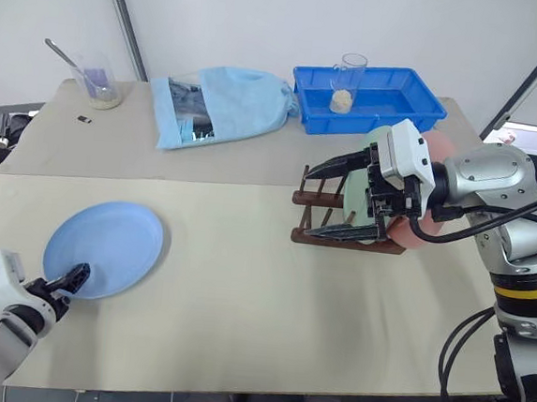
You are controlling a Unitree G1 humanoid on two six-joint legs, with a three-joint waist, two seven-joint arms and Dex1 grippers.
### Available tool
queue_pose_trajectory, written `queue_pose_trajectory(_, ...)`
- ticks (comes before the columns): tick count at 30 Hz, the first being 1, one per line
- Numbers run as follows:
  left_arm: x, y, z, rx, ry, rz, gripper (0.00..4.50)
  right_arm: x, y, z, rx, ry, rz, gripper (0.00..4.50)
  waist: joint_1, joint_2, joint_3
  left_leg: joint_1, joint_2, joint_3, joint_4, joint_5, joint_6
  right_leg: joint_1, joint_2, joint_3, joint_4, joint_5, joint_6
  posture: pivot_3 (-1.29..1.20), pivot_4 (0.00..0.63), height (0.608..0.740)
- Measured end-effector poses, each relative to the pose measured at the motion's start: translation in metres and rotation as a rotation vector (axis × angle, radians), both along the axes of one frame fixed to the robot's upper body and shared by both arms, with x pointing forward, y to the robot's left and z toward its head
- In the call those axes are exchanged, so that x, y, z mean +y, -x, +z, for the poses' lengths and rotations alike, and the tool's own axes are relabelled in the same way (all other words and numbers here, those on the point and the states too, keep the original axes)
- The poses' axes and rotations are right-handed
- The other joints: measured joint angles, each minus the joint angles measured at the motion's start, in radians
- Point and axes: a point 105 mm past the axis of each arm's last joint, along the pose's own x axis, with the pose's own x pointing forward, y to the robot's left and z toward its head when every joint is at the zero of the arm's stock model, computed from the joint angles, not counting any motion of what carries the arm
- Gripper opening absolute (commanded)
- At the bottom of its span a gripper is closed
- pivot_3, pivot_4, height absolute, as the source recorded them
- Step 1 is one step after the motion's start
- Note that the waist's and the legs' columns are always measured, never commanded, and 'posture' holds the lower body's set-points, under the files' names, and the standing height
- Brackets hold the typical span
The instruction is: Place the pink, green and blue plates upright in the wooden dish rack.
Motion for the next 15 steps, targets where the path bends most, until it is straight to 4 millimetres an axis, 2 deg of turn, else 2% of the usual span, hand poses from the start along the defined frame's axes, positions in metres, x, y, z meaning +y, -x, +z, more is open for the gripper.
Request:
queue_pose_trajectory(4,-0.002,-0.003,0.000,0.017,0.009,-0.001,0.26,0.002,0.003,0.001,-0.007,0.002,0.004,4.50,-0.001,0.000,0.000,0.000,0.000,0.000,0.000,0.000,0.000,0.000,0.000,0.000,0.000,0.000,0.000,0.00,0.150,0.740)
queue_pose_trajectory(5,-0.003,-0.006,0.004,-0.003,0.018,-0.008,0.05,0.001,0.003,0.001,-0.004,0.002,0.001,4.50,0.001,0.000,0.000,0.000,0.000,0.000,0.000,0.000,0.000,0.000,0.000,0.000,0.000,0.000,0.000,0.00,0.150,0.740)
queue_pose_trajectory(12,-0.019,-0.039,0.036,-0.146,0.088,-0.052,0.05,0.000,0.001,-0.002,-0.040,0.016,-0.017,4.50,0.005,0.000,0.000,0.000,0.000,0.000,0.000,0.000,-0.001,0.000,0.000,0.000,0.001,0.000,0.000,0.00,0.150,0.740)
queue_pose_trajectory(15,-0.033,-0.071,0.076,-0.260,0.091,-0.099,0.05,0.002,-0.004,-0.002,-0.089,0.014,-0.032,4.50,0.012,-0.004,0.001,-0.001,0.000,-0.001,0.002,0.001,-0.002,0.000,0.000,-0.001,0.001,0.001,-0.001,0.00,0.150,0.740)
